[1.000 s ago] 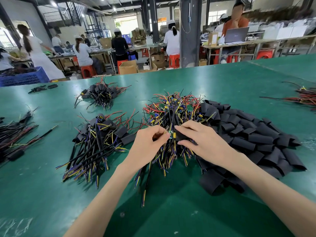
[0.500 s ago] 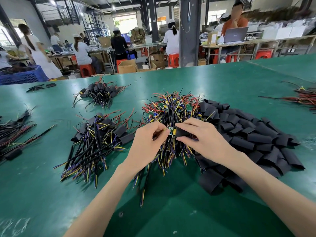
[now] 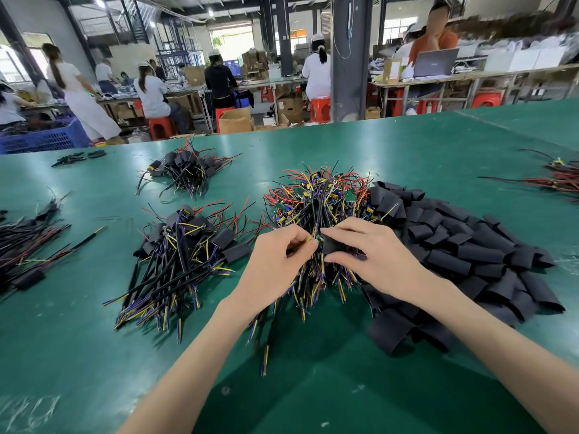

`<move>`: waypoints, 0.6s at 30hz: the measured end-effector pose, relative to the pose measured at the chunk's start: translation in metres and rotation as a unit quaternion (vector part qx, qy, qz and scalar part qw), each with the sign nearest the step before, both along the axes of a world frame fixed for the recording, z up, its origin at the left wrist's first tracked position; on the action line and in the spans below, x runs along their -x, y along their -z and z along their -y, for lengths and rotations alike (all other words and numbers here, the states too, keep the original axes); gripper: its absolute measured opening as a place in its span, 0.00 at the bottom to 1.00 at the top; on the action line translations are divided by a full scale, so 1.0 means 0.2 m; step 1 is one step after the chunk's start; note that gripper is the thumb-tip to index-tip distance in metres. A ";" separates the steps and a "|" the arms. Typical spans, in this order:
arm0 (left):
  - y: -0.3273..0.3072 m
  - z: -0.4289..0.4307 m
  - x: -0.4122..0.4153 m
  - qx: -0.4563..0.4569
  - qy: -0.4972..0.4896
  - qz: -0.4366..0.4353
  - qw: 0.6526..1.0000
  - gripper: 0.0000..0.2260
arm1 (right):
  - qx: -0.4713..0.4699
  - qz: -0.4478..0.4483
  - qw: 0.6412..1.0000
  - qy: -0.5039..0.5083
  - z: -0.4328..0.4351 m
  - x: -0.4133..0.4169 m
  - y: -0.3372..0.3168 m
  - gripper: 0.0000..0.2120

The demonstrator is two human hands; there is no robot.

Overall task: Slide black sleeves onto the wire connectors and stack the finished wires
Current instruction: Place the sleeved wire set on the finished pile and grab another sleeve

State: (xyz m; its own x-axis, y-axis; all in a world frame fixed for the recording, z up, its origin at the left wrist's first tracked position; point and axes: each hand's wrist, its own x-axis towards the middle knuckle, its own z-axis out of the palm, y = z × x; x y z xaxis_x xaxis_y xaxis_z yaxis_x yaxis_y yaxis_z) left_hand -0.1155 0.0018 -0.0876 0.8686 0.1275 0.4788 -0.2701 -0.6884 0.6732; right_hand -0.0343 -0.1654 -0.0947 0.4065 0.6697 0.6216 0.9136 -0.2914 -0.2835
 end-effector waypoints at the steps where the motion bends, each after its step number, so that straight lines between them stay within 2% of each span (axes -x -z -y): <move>1: 0.00 0.00 0.00 -0.003 -0.004 -0.002 1.000 0.06 | 0.000 0.001 1.000 0.001 0.00 0.00 0.00 0.18; 8: 0.03 0.00 -0.01 -0.040 -0.014 -0.003 0.999 0.05 | 0.024 0.037 0.999 0.021 0.00 0.00 0.03 0.17; 15: 0.03 0.01 0.00 -0.199 -0.002 0.074 0.977 0.04 | 0.054 0.047 0.997 0.022 0.00 0.00 0.02 0.18; 18: 0.02 0.01 0.00 -0.239 -0.008 0.098 0.966 0.04 | 0.052 0.044 0.998 0.016 0.00 0.00 0.02 0.19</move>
State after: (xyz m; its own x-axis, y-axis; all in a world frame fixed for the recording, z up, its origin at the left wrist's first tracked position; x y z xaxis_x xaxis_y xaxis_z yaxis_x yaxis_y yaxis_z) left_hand -0.1164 -0.0001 -0.0918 0.7550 -0.1365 0.6413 -0.3470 -0.9131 0.2141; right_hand -0.0333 -0.1647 -0.0981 0.3750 0.7206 0.5832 0.9236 -0.3441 -0.1688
